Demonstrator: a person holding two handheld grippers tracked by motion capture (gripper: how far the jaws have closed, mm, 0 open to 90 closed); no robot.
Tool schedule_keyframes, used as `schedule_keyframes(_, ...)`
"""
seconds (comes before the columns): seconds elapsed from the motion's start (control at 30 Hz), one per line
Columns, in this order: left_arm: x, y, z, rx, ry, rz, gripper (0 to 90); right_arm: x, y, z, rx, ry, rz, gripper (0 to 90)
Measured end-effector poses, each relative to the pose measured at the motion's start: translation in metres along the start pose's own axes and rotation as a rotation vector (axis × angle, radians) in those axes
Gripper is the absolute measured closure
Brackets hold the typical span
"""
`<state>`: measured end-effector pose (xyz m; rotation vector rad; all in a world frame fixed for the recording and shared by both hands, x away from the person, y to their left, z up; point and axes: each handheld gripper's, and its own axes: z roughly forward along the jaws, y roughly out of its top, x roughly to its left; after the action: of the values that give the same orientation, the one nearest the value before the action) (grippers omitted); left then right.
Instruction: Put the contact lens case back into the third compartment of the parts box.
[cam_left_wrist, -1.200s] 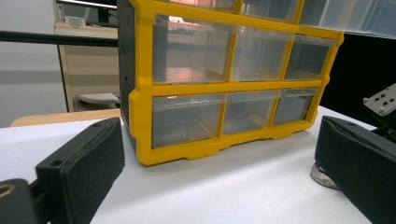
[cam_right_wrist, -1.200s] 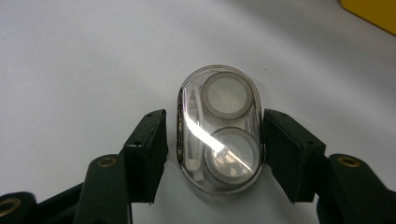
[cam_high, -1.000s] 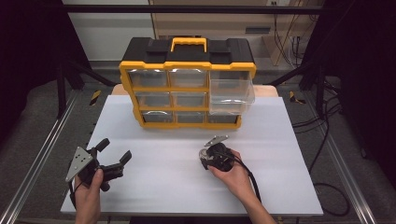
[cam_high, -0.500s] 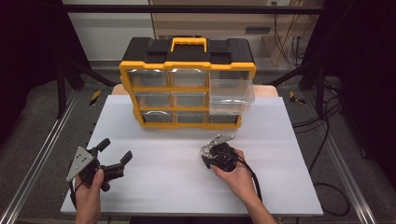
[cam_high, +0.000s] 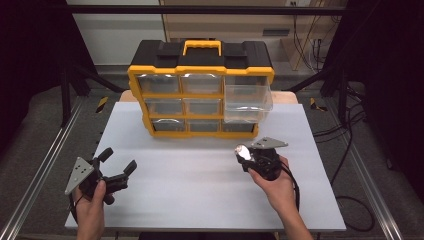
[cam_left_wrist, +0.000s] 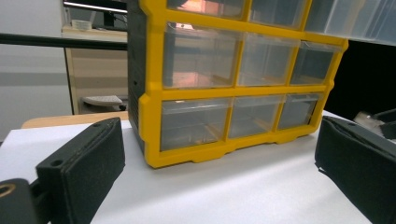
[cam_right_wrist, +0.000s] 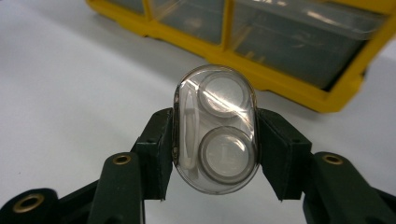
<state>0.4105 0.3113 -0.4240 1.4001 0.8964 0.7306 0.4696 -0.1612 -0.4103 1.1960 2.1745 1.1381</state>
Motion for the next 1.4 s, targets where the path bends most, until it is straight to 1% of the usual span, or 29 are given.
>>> schedule_keyframes(0.07, 0.003, 0.001, -0.002, -0.006, 0.008, -0.002, 1.5, -0.008, 0.000, -0.005, -0.015, -0.014, 0.014, 49.3)
schedule_keyframes(0.13, 0.007, 0.002, -0.004, -0.005, 0.021, 0.008, 1.5, -0.016, 0.000, -0.010, -0.028, -0.024, 0.029, 49.3)
schedule_keyframes(0.2, 0.010, 0.002, -0.006, -0.011, 0.025, 0.001, 1.5, -0.023, 0.000, -0.016, -0.042, -0.035, 0.052, 49.3)
schedule_keyframes(0.33, 0.014, 0.002, -0.008, -0.015, 0.034, -0.009, 1.6, -0.036, 0.001, -0.027, -0.072, -0.058, 0.072, 49.2)
schedule_keyframes(0.4, 0.012, 0.001, -0.007, -0.011, 0.037, -0.002, 1.6, -0.041, 0.001, -0.034, -0.087, -0.072, 0.090, 49.3)
schedule_keyframes(0.47, 0.010, -0.002, -0.006, -0.006, 0.023, -0.015, 1.9, -0.045, 0.002, -0.041, -0.099, -0.087, 0.096, 49.3)
schedule_keyframes(0.53, 0.006, -0.003, -0.005, -0.001, 0.019, 0.002, 1.9, -0.050, 0.004, -0.048, -0.109, -0.106, 0.100, 49.3)
schedule_keyframes(0.6, 0.003, -0.004, -0.005, 0.017, 0.003, 0.025, 1.9, -0.055, 0.006, -0.058, -0.126, -0.124, 0.106, 49.3)
schedule_keyframes(0.67, 0.002, -0.005, -0.006, 0.020, -0.008, 0.025, 1.8, -0.060, 0.007, -0.068, -0.136, -0.137, 0.121, 49.3)
schedule_keyframes(0.77, 0.001, -0.003, -0.007, 0.014, -0.007, 0.028, 1.8, -0.069, 0.013, -0.082, -0.153, -0.166, 0.118, 49.3)
schedule_keyframes(0.9, 0.001, -0.004, -0.009, 0.017, 0.006, 0.026, 1.8, -0.076, 0.027, -0.100, -0.187, -0.196, 0.106, 49.3)
schedule_keyframes(1.0, 0.001, -0.004, -0.009, 0.018, 0.003, 0.021, 1.8, -0.078, 0.041, -0.112, -0.218, -0.204, 0.098, 49.3)
schedule_keyframes(1.07, 0.000, -0.005, -0.009, 0.019, 0.009, 0.024, 1.8, -0.079, 0.051, -0.118, -0.232, -0.211, 0.093, 49.3)
schedule_keyframes(1.13, -0.001, -0.005, -0.008, 0.023, -0.001, 0.024, 1.7, -0.079, 0.061, -0.124, -0.248, -0.211, 0.087, 49.3)
schedule_keyframes(1.2, -0.002, -0.005, -0.008, 0.023, -0.002, 0.027, 1.7, -0.077, 0.071, -0.129, -0.262, -0.217, 0.076, 49.3)
schedule_keyframes(1.27, -0.002, -0.005, -0.008, 0.025, -0.003, 0.030, 1.7, -0.076, 0.081, -0.133, -0.280, -0.212, 0.075, 49.3)
schedule_keyframes(1.4, -0.002, -0.005, -0.008, 0.024, -0.003, 0.029, 1.8, -0.072, 0.101, -0.139, -0.317, -0.207, 0.056, 49.3)
